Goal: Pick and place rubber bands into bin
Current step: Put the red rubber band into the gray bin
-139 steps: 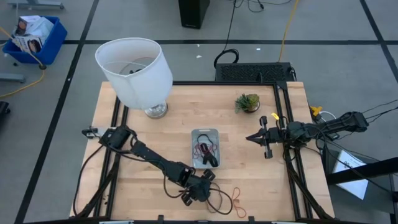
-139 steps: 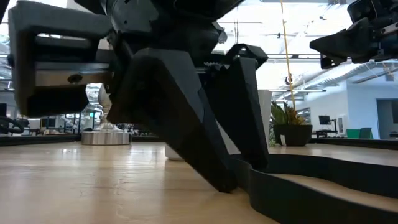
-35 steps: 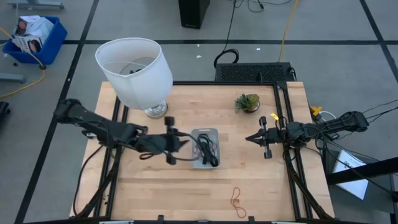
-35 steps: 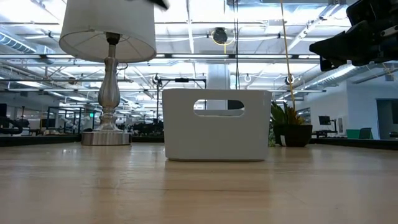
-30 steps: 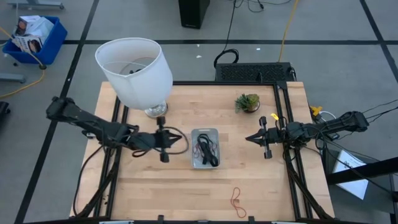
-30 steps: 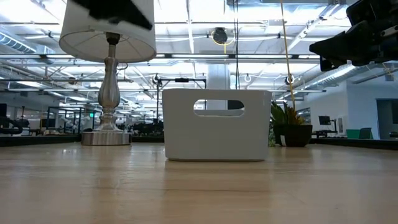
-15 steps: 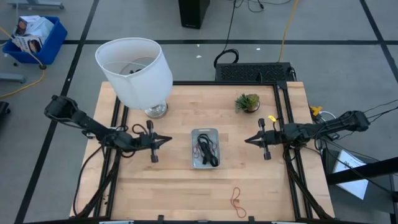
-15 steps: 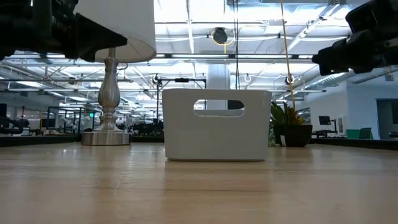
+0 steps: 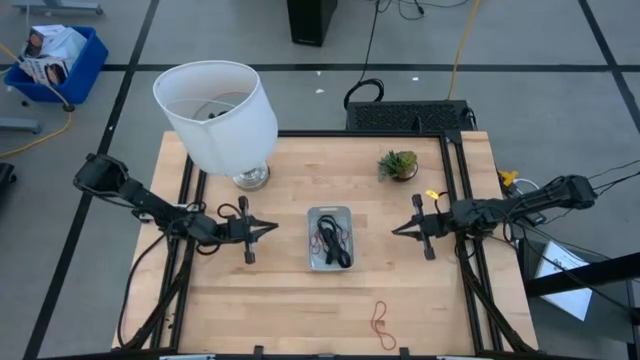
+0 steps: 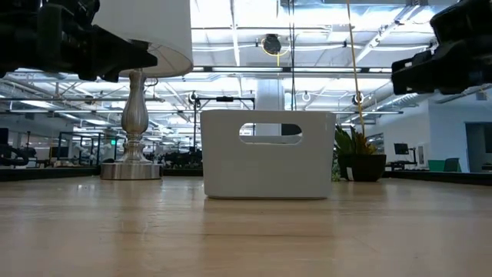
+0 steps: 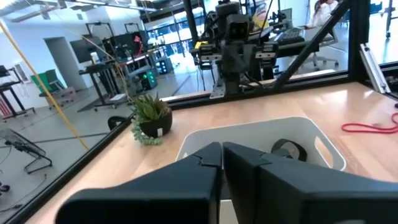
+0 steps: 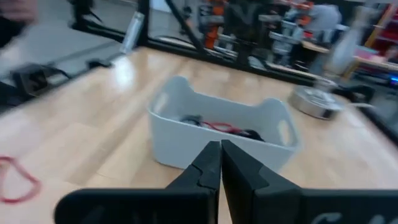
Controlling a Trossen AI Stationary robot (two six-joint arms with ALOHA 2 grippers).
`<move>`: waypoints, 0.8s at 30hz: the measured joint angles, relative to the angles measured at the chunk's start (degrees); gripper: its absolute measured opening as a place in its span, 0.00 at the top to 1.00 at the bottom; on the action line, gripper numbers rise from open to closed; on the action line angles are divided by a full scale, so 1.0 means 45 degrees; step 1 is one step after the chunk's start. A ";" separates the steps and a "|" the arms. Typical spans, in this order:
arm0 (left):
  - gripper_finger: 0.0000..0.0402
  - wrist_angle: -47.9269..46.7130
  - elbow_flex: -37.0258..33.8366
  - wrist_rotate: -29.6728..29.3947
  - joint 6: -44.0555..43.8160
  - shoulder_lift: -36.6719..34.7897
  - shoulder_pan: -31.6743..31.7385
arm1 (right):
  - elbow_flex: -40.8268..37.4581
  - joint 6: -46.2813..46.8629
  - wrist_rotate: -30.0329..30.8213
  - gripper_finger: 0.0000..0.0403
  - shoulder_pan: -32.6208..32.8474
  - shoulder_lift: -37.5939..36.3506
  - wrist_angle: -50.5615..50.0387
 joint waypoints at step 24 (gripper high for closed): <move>0.91 -0.0005 0.0000 -0.0015 -0.1146 0.0000 0.0001 | 0.5306 0.3834 0.0785 0.45 0.5582 0.9864 -0.0998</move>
